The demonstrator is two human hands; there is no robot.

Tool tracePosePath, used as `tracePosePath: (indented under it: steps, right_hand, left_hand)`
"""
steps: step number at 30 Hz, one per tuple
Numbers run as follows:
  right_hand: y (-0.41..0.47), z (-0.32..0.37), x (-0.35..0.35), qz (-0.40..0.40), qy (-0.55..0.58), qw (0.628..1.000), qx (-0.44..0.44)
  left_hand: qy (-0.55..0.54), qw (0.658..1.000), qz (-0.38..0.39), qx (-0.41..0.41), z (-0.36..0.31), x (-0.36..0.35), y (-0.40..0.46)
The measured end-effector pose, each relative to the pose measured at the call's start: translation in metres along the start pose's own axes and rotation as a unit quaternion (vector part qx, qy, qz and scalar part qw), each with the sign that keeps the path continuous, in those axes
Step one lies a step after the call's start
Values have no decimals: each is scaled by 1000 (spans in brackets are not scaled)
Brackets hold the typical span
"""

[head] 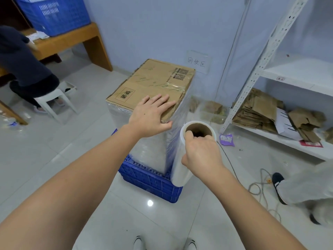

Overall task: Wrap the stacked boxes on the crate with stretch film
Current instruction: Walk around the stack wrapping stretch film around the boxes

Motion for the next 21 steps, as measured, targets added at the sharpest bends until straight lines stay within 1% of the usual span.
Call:
tracePosePath:
  steps: [3, 6, 9, 12, 14, 17, 21]
  right_hand:
    - [7, 5, 0, 9, 12, 998, -63]
    - [12, 10, -4, -24, 19, 994, -105]
    - [8, 14, -8, -59, -2, 992, -115]
    - [2, 9, -15, -76, 20, 990, -115]
    - [-1, 7, -16, -82, 28, 991, -97]
    - [-7, 9, -9, -98, 12, 994, -47]
    - [-9, 13, 1, -47, 16, 999, 20]
  left_hand:
    - [-25, 999, 27, -37, 7, 1, 1]
    - [-2, 992, 70, -108, 21, 1, 3]
    - [24, 987, 70, -143, 31, -3, 6]
    - [28, 985, 78, -154, 28, -8, 7]
    - [30, 984, 84, -151, 27, -7, 7]
    - [22, 985, 101, -139, 21, -1, 8]
    - [28, 985, 117, -124, 4, 5, 7]
Point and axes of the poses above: each hand's wrist, its own y-axis towards the middle knuckle, its own x-axis out of the back of the hand, z = x × y, the point moved 2 cm from there along y, towards the middle knuckle, and after that the axes turned 8 degrees about -z, right-handed, at the moved point
